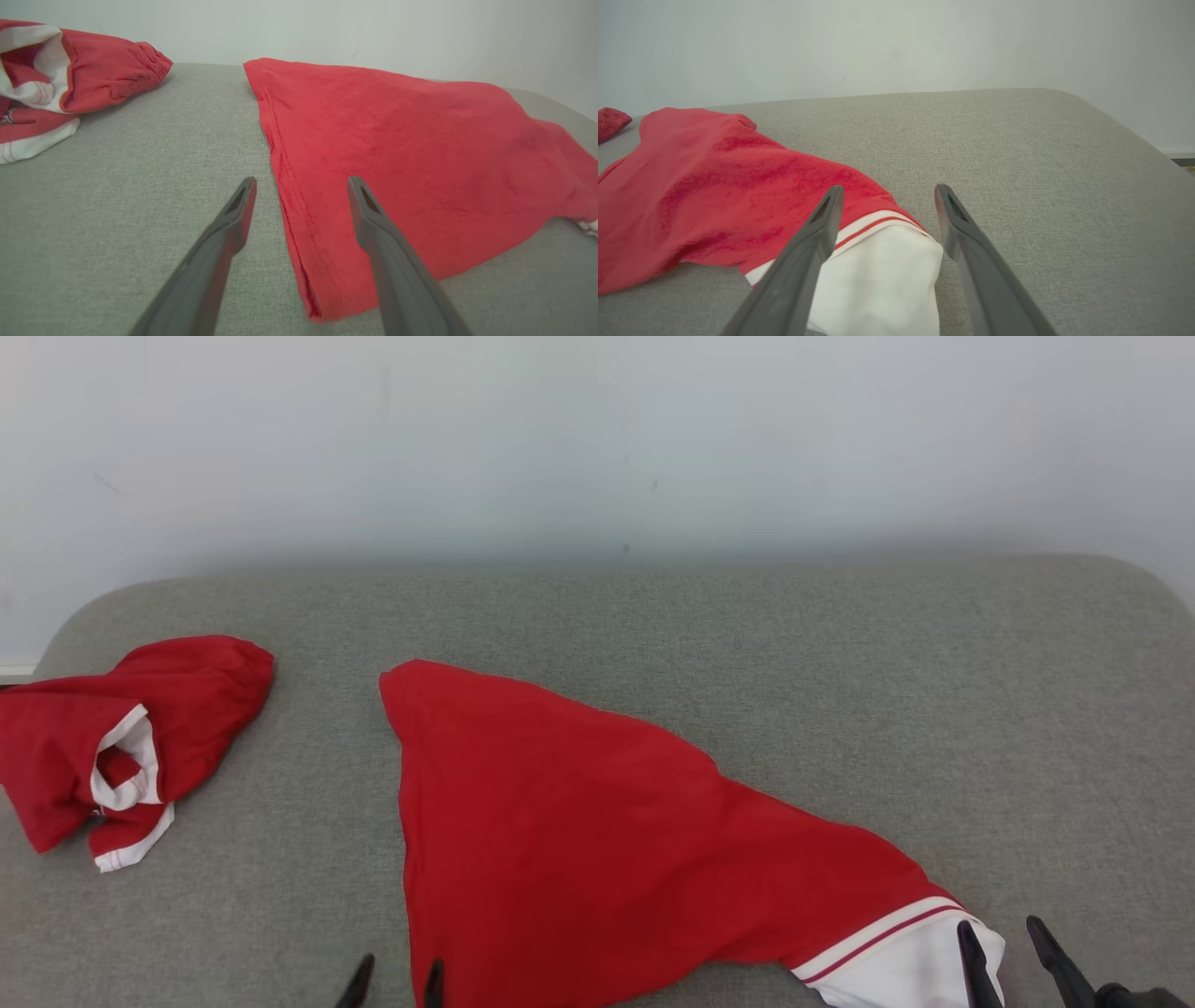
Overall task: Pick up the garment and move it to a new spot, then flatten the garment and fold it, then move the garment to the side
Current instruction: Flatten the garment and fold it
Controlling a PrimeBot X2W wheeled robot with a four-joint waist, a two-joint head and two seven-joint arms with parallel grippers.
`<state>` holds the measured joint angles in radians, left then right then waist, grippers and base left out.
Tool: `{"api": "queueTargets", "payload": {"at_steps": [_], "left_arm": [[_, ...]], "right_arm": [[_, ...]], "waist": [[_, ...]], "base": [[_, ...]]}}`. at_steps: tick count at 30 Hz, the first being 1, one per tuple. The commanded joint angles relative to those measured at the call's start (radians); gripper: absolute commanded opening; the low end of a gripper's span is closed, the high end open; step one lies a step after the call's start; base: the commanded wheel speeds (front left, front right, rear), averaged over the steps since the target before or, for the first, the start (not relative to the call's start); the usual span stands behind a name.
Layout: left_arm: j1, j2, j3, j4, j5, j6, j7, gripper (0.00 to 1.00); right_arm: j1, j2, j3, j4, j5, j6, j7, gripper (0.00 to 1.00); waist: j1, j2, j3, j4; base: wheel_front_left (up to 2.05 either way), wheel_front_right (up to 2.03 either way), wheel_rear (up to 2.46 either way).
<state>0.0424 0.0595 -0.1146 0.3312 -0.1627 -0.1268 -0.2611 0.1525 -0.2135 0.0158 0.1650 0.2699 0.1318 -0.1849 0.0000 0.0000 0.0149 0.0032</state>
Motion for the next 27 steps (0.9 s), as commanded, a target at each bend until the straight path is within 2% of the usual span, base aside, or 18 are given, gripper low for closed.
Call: {"api": "queueTargets", "payload": {"at_steps": [1,8,22,23,24,25,26,27], "left_arm": [[-0.009,0.004,-0.019,0.032,-0.007,-0.002,0.0,1.0],[-0.005,0.027,-0.105,0.136,-0.038,-0.002,0.0,1.0],[-0.06,0.038,-0.134,0.273,-0.087,-0.003,-0.003,1.0],[-0.067,0.036,-0.142,0.285,-0.095,-0.003,-0.003,1.0],[-0.074,0.035,-0.154,0.296,-0.106,-0.003,-0.003,1.0],[-0.081,0.035,-0.162,0.307,-0.117,-0.003,-0.003,0.55],[-0.09,0.037,-0.169,0.314,-0.12,-0.003,-0.003,0.08],[-0.098,0.038,-0.174,0.316,-0.126,-0.003,-0.003,0.0]], "right_arm": [[0.015,-0.002,-0.003,0.01,0.011,-0.002,0.005,1.0],[0.024,0.009,-0.004,0.069,0.027,-0.002,0.026,1.0],[-0.065,0.007,0.067,0.27,0.081,-0.002,0.023,1.0],[-0.074,0.006,0.078,0.285,0.087,-0.002,0.023,0.84],[-0.082,0.0,0.089,0.296,0.094,-0.002,0.02,0.17],[-0.09,-0.003,0.096,0.307,0.105,-0.002,0.016,0.0],[-0.095,-0.005,0.106,0.315,0.115,-0.002,0.008,0.0],[-0.099,-0.008,0.113,0.32,0.122,-0.002,0.001,0.0]], "waist": [[0.0,0.0,0.01,-0.013],[0.0,0.0,0.024,-0.03],[0.0,0.0,0.046,-0.035],[0.0,0.0,0.047,-0.033],[0.0,0.0,0.048,-0.03],[0.0,0.0,0.048,-0.028],[0.0,0.0,0.048,-0.027],[0.0,0.0,0.048,-0.026]], "base": [[0.0,0.0,0.0],[0.0,0.0,0.0],[0.0,0.0,0.0],[0.0,0.0,0.0],[0.0,0.0,0.0],[0.0,0.0,0.0],[0.0,0.0,0.0],[0.0,0.0,0.0]]}}
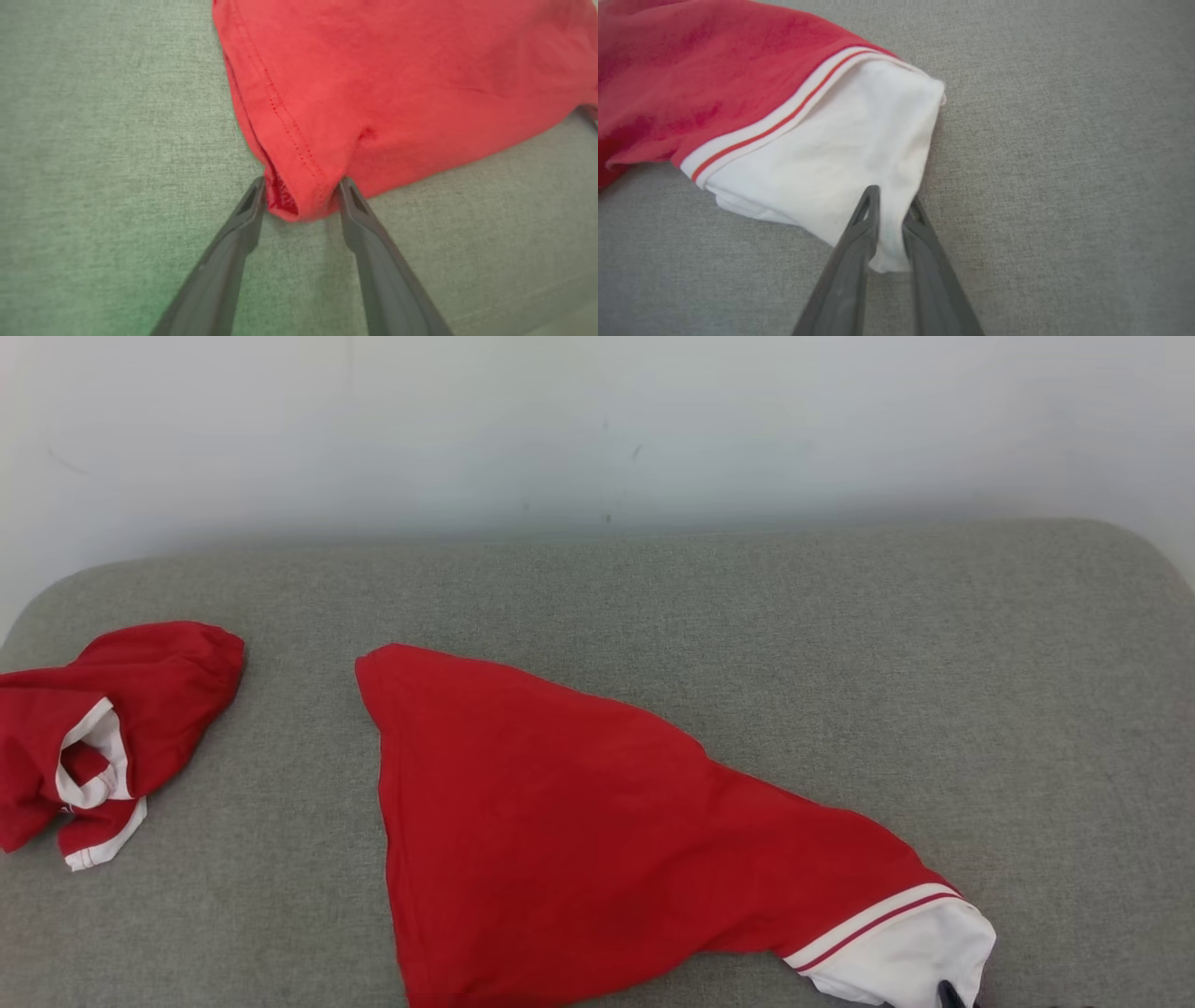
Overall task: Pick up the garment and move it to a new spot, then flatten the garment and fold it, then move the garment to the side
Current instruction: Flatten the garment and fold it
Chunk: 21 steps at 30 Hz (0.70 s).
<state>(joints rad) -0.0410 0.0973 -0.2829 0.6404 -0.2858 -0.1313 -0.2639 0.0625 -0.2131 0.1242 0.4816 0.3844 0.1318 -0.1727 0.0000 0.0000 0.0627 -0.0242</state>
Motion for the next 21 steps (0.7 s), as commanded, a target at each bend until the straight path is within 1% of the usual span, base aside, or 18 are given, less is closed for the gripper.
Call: {"api": "queueTargets", "payload": {"at_steps": [1,6,9,11,14,16,18,19,21], "left_arm": [[-0.019,0.0,-0.009,0.001,-0.01,0.002,0.0,0.0],[0.002,0.003,0.005,-0.095,-0.036,0.002,-0.002,0.0],[0.003,0.01,0.021,-0.175,-0.04,0.002,-0.002,0.0],[-0.018,0.025,0.028,-0.223,-0.039,0.002,-0.002,0.0],[-0.083,0.061,0.023,-0.285,-0.045,0.002,-0.002,0.0],[-0.153,0.1,0.006,-0.321,-0.042,0.002,0.016,0.0],[-0.244,0.14,-0.018,-0.354,-0.043,0.002,0.045,0.0],[-0.244,0.14,-0.018,-0.354,-0.043,0.002,0.045,0.0],[-0.359,0.189,-0.043,-0.387,-0.052,0.002,0.084,0.0]], "right_arm": [[-0.011,-0.01,0.011,0.009,0.015,-0.002,-0.018,0.0],[-0.015,-0.024,0.051,-0.015,0.05,-0.002,-0.052,0.0],[-0.022,-0.017,0.068,-0.072,0.099,-0.002,-0.065,0.0],[-0.038,-0.032,0.09,-0.116,0.11,-0.002,-0.065,0.0],[-0.087,-0.049,0.122,-0.187,0.135,-0.002,-0.048,0.0],[-0.14,-0.067,0.134,-0.235,0.154,-0.002,-0.037,0.0],[-0.209,-0.085,0.126,-0.268,0.164,-0.002,-0.025,0.0],[-0.209,-0.085,0.126,-0.268,0.164,-0.002,-0.025,0.0],[-0.301,-0.091,0.119,-0.29,0.183,-0.002,-0.01,0.0]], "waist": [[0.0,0.0,-0.001,0.002],[0.0,0.0,-0.004,0.001],[0.0,0.0,0.0,-0.001],[0.0,0.0,0.007,-0.005],[0.0,0.0,0.024,-0.013],[0.0,0.0,0.044,-0.019],[0.0,0.0,0.072,-0.027],[0.0,0.0,0.072,-0.027],[0.0,0.0,0.116,-0.039]], "base": [[0.0,0.0,0.0],[0.0,0.0,0.0],[0.0,0.0,0.0],[0.0,0.0,0.0],[0.0,0.0,0.0],[0.0,0.0,0.0],[0.0,0.0,0.0],[0.0,0.0,0.0],[0.0,0.0,0.0]]}}
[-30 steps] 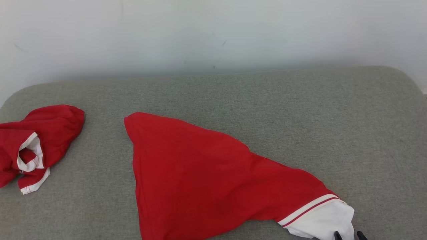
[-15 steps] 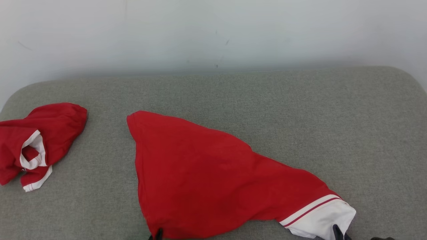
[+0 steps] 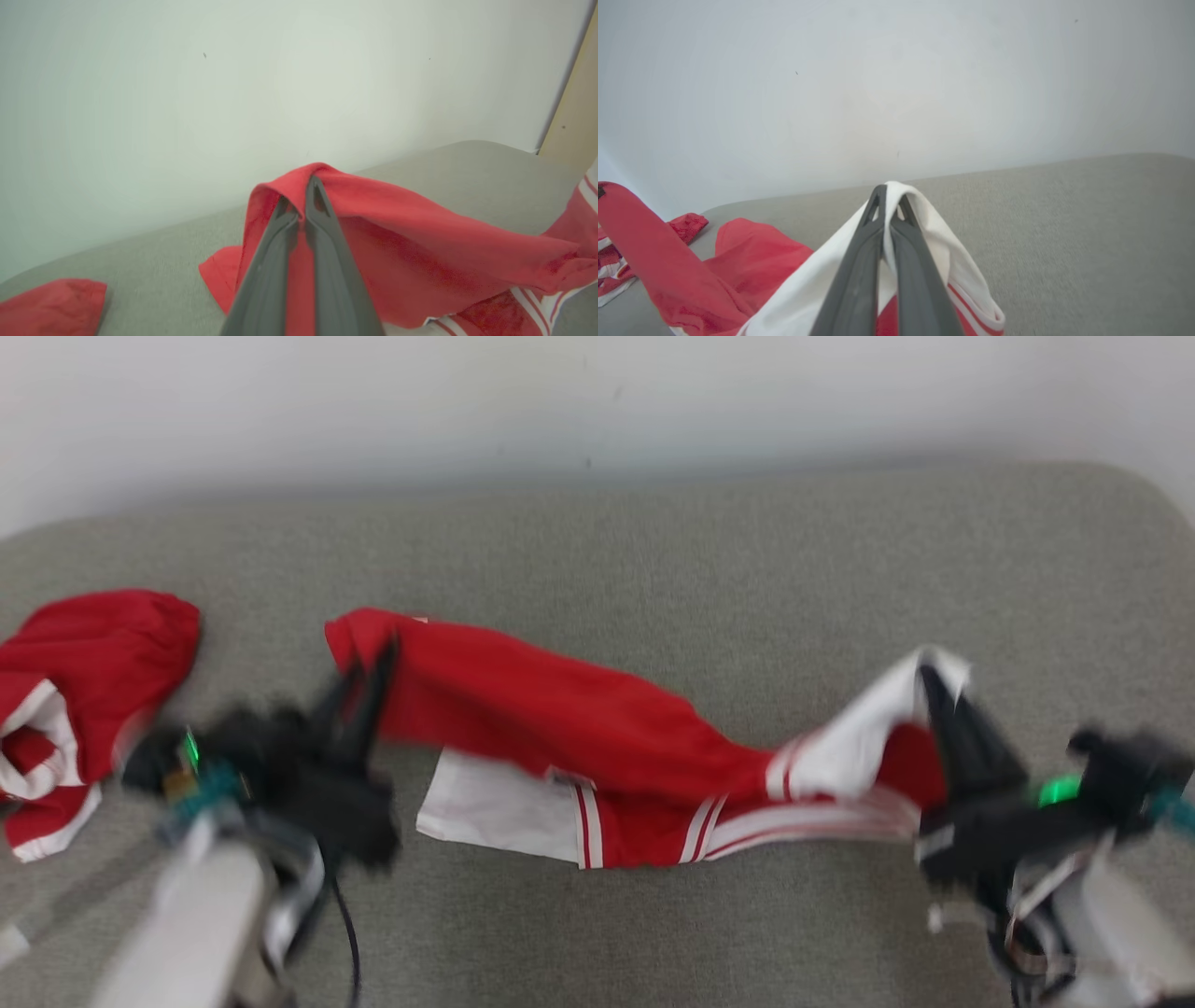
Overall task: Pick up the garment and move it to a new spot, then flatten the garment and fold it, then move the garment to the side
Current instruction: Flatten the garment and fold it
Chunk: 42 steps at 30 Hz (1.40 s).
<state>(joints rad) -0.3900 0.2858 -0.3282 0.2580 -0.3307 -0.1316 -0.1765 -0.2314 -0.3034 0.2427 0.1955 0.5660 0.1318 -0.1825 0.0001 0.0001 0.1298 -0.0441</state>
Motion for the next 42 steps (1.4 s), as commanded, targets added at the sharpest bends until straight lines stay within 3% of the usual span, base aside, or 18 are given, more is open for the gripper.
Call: {"api": "queueTargets", "payload": {"at_steps": [1,8,12,13,18,30,42], "left_arm": [[-0.073,0.022,-0.008,-0.021,-0.013,0.002,0.019,0.0],[-0.596,0.124,-0.06,-0.012,-0.133,0.002,0.157,0.0],[-0.894,0.155,-0.107,0.1,-0.191,0.002,0.206,0.0],[-1.023,0.165,-0.129,0.159,-0.191,0.002,0.217,0.0],[-1.282,0.138,-0.155,0.306,-0.232,0.002,0.202,0.0],[-1.618,0.104,-0.263,0.585,-0.313,0.002,0.159,0.0],[-1.746,0.095,-0.364,0.705,-0.378,0.002,0.119,0.0]], "right_arm": [[-0.056,-0.006,-0.005,-0.011,0.009,-0.002,0.008,0.0],[-0.511,-0.016,-0.042,0.018,0.075,-0.002,0.092,0.0],[-0.816,-0.025,-0.04,0.079,0.068,-0.002,0.155,0.0],[-0.954,-0.008,-0.045,0.122,0.075,-0.002,0.179,0.0],[-1.269,0.005,-0.048,0.256,0.045,-0.002,0.219,0.0],[-1.761,0.028,0.0,0.565,-0.068,-0.002,0.213,0.0],[-1.919,0.038,0.063,0.74,-0.106,-0.002,0.155,0.0]], "waist": [[-0.0001,-0.0001,0.075,-0.023],[-0.0001,-0.0001,0.303,-0.049],[-0.0001,-0.0001,0.411,-0.059],[-0.0001,-0.0001,0.452,-0.067],[-0.0001,-0.0001,0.518,-0.074],[-0.0001,-0.0001,0.565,-0.106],[-0.0001,-0.0001,0.585,-0.124]], "base": [[0.0,0.0,0.0],[0.0,0.0,0.0],[0.0,0.0,0.0],[0.0,0.0,0.0],[0.0,0.0,0.0],[0.0,0.0,0.0],[0.0,0.0,0.0]]}}
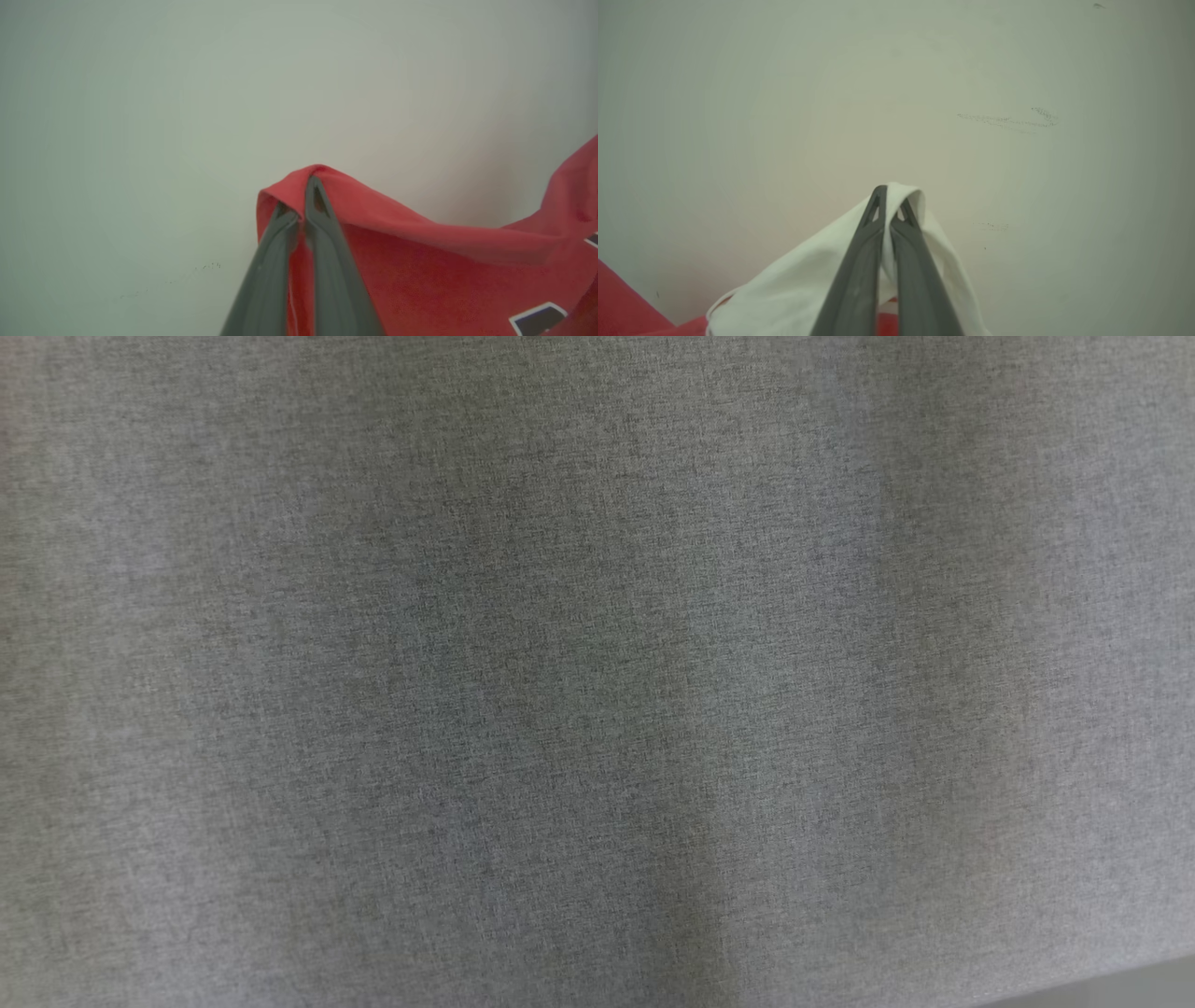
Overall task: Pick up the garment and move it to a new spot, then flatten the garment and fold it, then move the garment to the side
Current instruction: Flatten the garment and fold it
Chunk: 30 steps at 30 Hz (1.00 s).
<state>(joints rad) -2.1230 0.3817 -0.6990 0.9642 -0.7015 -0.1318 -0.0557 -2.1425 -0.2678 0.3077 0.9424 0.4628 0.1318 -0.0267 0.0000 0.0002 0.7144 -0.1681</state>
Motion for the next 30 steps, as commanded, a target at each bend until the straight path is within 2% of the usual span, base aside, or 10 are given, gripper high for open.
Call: {"api": "queueTargets", "payload": {"at_steps": [1,11,18,23,26,30], "left_arm": [[-0.016,0.001,-0.001,0.004,-0.016,0.003,-0.008,0.0],[-0.029,0.024,-0.078,0.04,-0.078,0.002,-0.043,0.0],[0.047,0.047,-0.133,-0.011,-0.142,0.002,-0.113,0.0],[0.162,0.076,-0.143,-0.066,-0.209,0.003,-0.177,0.0],[0.279,0.106,-0.142,-0.115,-0.231,0.002,-0.202,0.0],[0.454,0.14,-0.073,-0.21,-0.272,0.009,-0.211,0.0]], "right_arm": [[-0.014,0.003,0.003,0.003,0.002,-0.002,-0.006,0.0],[-0.044,0.009,0.059,0.073,0.034,-0.002,-0.045,0.0],[0.038,-0.029,0.163,-0.006,0.102,-0.002,-0.059,0.0],[0.155,-0.077,0.199,-0.109,0.201,-0.002,-0.052,0.0],[0.285,-0.105,0.217,-0.182,0.253,-0.002,-0.046,0.0],[0.495,-0.137,0.201,-0.295,0.313,-0.002,-0.065,0.0]], "waist": [[0.0,-0.0002,0.003,-0.001],[0.0,-0.0002,0.02,-0.002],[0.0,-0.0002,0.028,0.021],[0.0,-0.0002,0.002,0.049],[0.0,-0.0002,-0.043,0.055],[0.0,-0.0002,-0.112,0.067]], "base": [[0.0,0.0,0.0],[0.0,0.0,0.0],[0.0,0.0,0.0],[0.0,0.0,0.0],[0.0,0.0,0.0],[0.0,0.0,0.0]]}}
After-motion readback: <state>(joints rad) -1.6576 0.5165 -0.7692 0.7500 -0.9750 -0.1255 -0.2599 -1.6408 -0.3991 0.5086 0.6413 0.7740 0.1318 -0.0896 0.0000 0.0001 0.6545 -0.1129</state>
